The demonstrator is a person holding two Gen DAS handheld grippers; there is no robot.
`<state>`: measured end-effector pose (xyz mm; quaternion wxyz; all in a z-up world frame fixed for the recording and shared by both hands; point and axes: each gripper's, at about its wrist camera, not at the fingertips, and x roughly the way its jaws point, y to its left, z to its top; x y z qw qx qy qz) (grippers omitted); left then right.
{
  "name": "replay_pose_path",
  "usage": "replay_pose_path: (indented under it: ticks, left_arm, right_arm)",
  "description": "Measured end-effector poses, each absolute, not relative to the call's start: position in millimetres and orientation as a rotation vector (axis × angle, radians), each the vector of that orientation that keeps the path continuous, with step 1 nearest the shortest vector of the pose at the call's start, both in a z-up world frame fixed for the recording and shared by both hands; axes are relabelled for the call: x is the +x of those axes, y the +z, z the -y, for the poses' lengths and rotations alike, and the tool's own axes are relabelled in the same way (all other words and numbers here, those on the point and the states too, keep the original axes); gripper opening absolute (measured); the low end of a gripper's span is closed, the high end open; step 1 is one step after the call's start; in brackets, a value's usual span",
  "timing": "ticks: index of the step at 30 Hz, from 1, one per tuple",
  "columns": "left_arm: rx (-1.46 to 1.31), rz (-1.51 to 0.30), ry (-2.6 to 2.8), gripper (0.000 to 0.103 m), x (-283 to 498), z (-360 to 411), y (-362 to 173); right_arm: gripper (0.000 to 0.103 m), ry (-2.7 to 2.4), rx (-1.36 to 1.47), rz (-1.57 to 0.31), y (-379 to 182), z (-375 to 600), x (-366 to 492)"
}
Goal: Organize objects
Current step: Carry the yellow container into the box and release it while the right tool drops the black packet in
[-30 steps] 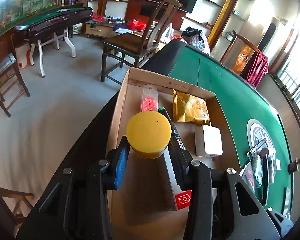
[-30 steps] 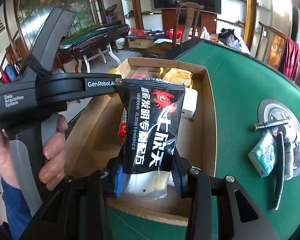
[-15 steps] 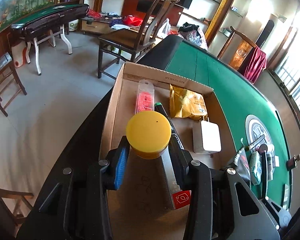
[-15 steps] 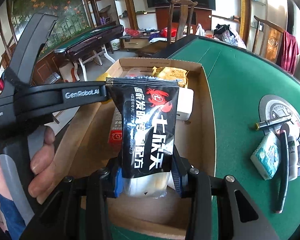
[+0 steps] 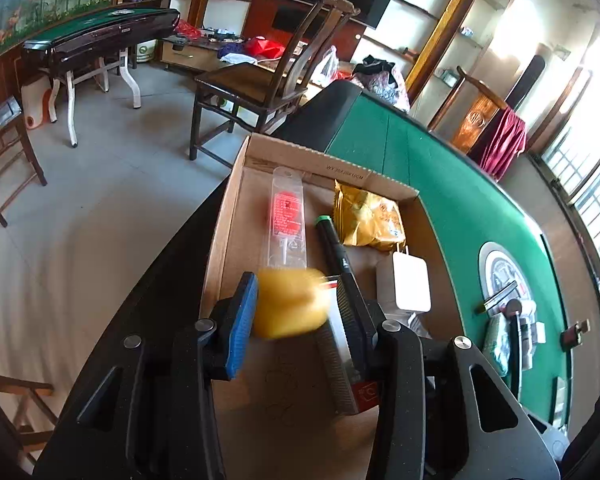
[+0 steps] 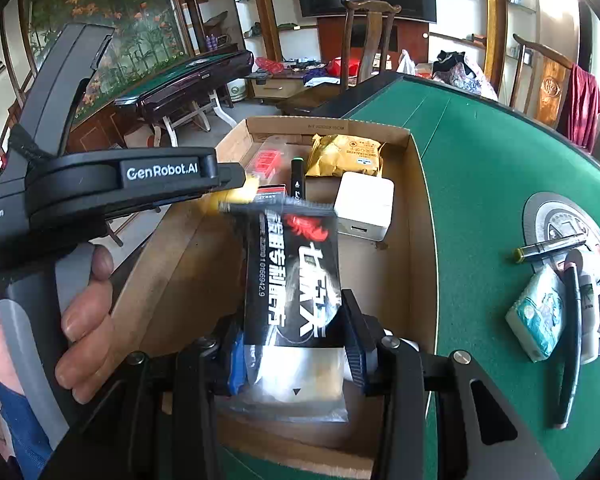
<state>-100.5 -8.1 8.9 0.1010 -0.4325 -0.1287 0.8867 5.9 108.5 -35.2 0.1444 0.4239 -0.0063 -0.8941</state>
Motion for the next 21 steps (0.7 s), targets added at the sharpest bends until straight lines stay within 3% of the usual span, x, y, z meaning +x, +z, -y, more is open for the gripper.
replay_pose_path:
  ticks: [14,21]
  left_arm:
    - [-1.237,0.400,2.603,0.042,-98,7,12]
    - [-1.103,0.398,2.584,0.042,-86,4,26]
  right_arm:
    - [0.041,-2.452,1.211,0.158,-28,-122,19]
    - [0.041,-2.636,1.101,0.226,3,-192,33]
